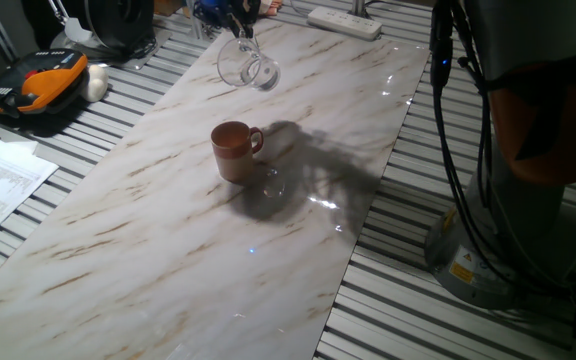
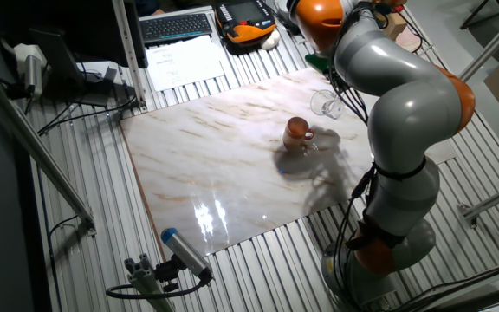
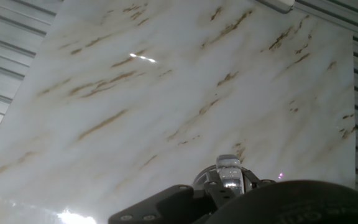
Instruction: Pour the water from one cup into another empty cup
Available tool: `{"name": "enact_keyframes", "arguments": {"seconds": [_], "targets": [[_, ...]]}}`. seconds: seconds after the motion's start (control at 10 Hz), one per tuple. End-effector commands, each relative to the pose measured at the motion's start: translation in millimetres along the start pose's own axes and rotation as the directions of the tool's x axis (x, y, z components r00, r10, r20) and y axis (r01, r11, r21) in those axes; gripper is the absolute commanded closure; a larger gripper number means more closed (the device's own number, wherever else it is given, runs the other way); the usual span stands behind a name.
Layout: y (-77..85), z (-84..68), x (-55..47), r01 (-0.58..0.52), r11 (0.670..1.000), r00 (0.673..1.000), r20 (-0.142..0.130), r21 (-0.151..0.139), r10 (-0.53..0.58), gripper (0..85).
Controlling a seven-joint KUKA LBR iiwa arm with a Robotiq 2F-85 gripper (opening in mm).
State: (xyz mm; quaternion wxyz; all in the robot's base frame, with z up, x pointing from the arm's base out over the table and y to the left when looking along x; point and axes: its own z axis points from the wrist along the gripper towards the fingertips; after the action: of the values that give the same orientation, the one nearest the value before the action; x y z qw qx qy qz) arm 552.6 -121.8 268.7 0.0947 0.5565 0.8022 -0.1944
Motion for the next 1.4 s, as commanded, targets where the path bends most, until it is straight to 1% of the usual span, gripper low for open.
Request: {"name": "enact_keyframes", "arguments": {"seconds": [0.0,0.2,0.4,0.7,0.9,1.0,1.1,1.2,1.3], "targets": [[0.9,-0.3,0.7,0.003,1.000,1.000,0.004,0.002,-0.003,85.0],[5.0,-1.7,3.1,0.007,1.000,1.000,-0.013,-0.015,-0.007,85.0],[10.7,2.4,3.9,-0.001,1.000,1.000,0.000,0.000,0.001,85.0],[16.4,6.9,5.4,0.001,1.000,1.000,0.001,-0.002,-0.001,85.0],[20.4,10.6,6.3,0.002,1.000,1.000,0.009,0.005,-0.002,85.0],[22.6,12.4,6.9,0.003,1.000,1.000,0.009,0.003,-0.003,85.0],[24.8,14.1,7.6,-0.003,1.000,1.000,0.017,0.007,0.003,85.0],[26.1,15.2,8.0,-0.011,1.000,1.000,0.029,0.020,0.010,85.0],[26.6,14.9,8.4,-0.010,1.000,1.000,0.027,0.015,0.010,85.0]]}}
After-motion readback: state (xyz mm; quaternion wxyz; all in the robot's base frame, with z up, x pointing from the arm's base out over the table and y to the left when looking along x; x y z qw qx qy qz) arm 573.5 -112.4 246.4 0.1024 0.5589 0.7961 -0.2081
